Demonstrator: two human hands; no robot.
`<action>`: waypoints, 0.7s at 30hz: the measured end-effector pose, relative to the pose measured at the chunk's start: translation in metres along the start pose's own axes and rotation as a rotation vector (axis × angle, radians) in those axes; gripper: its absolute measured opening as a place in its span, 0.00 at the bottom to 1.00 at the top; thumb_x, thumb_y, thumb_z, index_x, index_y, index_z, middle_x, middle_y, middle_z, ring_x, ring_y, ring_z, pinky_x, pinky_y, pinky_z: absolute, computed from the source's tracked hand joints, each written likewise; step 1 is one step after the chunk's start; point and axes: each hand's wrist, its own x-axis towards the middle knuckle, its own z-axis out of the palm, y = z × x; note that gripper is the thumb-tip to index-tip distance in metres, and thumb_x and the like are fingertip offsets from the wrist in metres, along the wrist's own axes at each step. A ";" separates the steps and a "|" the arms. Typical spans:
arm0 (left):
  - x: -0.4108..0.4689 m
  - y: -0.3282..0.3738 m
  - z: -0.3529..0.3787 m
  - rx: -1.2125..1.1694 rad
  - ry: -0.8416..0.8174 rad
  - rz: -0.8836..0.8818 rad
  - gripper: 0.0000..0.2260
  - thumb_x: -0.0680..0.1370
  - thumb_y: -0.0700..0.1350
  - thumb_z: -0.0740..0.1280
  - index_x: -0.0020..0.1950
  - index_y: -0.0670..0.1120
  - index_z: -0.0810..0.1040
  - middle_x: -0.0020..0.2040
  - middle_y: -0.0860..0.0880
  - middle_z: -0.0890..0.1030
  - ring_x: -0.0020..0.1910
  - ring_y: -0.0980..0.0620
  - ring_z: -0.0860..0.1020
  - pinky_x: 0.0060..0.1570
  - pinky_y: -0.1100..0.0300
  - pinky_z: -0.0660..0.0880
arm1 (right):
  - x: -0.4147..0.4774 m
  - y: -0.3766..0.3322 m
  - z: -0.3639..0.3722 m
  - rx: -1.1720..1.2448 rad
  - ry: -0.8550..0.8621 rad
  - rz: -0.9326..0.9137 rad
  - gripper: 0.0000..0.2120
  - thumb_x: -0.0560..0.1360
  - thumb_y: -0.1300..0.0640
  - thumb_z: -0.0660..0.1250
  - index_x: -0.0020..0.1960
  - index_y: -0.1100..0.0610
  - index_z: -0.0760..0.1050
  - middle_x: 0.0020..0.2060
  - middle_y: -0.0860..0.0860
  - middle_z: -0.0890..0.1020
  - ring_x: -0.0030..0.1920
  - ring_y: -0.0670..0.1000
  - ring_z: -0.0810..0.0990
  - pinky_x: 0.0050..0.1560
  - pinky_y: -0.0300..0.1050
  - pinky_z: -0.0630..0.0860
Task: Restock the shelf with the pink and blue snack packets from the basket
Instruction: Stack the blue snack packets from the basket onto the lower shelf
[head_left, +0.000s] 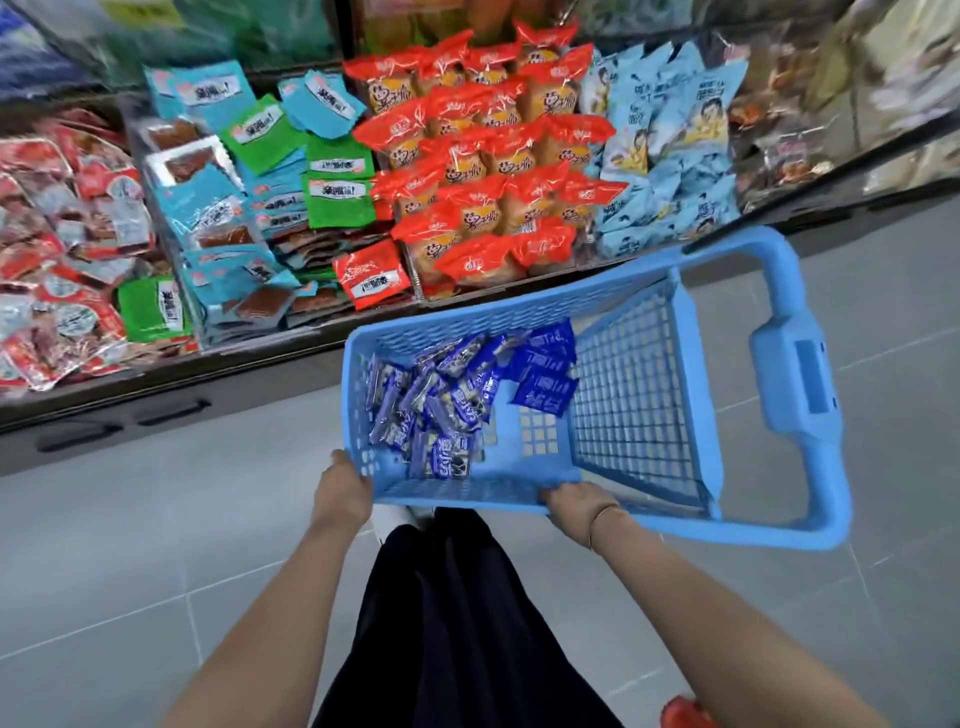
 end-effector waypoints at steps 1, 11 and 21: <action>0.001 0.000 -0.001 -0.008 0.010 -0.002 0.12 0.78 0.35 0.58 0.61 0.33 0.65 0.56 0.30 0.76 0.55 0.32 0.76 0.49 0.47 0.70 | 0.001 0.000 -0.001 -0.006 0.002 -0.008 0.17 0.80 0.61 0.51 0.67 0.57 0.69 0.62 0.58 0.76 0.61 0.59 0.76 0.59 0.50 0.72; 0.037 0.005 0.024 -0.345 0.322 0.003 0.14 0.82 0.50 0.56 0.51 0.38 0.66 0.47 0.33 0.76 0.47 0.33 0.76 0.41 0.49 0.68 | 0.018 0.021 -0.018 0.611 -0.246 -0.069 0.32 0.70 0.26 0.49 0.65 0.42 0.70 0.68 0.47 0.71 0.69 0.52 0.67 0.62 0.44 0.62; 0.060 -0.005 0.054 -0.311 0.577 0.081 0.12 0.82 0.49 0.55 0.47 0.40 0.67 0.35 0.35 0.76 0.35 0.34 0.73 0.33 0.51 0.64 | 0.186 -0.039 0.009 1.112 -0.266 0.164 0.39 0.71 0.44 0.70 0.74 0.59 0.58 0.72 0.56 0.65 0.68 0.57 0.68 0.65 0.49 0.68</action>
